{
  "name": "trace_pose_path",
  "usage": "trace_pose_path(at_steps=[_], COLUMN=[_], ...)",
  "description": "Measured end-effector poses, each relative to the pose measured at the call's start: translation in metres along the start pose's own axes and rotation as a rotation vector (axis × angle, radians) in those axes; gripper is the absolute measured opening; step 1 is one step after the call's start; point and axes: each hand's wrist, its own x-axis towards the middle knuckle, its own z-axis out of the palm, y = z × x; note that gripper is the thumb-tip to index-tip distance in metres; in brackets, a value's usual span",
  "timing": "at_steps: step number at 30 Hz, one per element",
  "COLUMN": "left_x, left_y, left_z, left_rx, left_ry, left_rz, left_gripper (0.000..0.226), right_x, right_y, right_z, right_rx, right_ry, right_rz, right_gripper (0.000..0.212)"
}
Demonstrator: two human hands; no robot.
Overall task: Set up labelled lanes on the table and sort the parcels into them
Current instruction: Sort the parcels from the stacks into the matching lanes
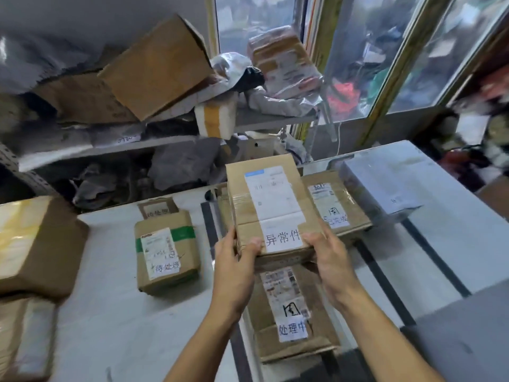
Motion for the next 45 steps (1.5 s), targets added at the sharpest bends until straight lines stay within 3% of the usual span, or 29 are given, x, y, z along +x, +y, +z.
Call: trace_pose_path(at_steps=[8,15,20,26,29,32,37,41,45], left_x=[-0.016,-0.036,-0.052,-0.056,-0.056,-0.054,-0.039,-0.036,-0.032], left_y=[-0.003,0.002,0.003,0.007,0.007,0.009,0.010,0.008,0.003], left_z=[0.053,0.099,0.166,0.270,0.313,0.341,0.359,0.365,0.369], left_rx=[0.025,-0.002,0.073,0.061,0.034,0.072,0.111,0.115,0.088], left_ry=[-0.162,-0.273,-0.263,-0.268,-0.298,-0.262,-0.178,-0.162,-0.151], left_rz=[-0.011,0.032,0.063,0.050,0.014,-0.003,0.020,0.022,-0.006], left_gripper=[0.073,0.072,0.072,0.058,0.041,0.061,0.060,0.062,0.062], right_x=[-0.028,-0.063,-0.062,-0.045,-0.039,-0.036,-0.034,-0.029,-0.024], right_y=[-0.011,-0.030,-0.048,-0.062,-0.065,-0.062,-0.038,-0.017,0.005], right_z=[-0.064,-0.108,-0.172,-0.274,-0.323,-0.365,-0.412,-0.426,-0.434], right_rx=[-0.082,0.000,-0.025,-0.027,-0.029,-0.030,-0.039,-0.040,-0.090], right_ry=[0.123,0.198,0.297,0.355,0.387,0.404,0.471,0.490,0.479], right_rz=[-0.026,-0.022,-0.051,-0.005,0.016,0.023,0.077,0.100,0.145], right_gripper=[0.050,0.040,0.033,0.027,0.020,0.014,0.042,0.036,0.049])
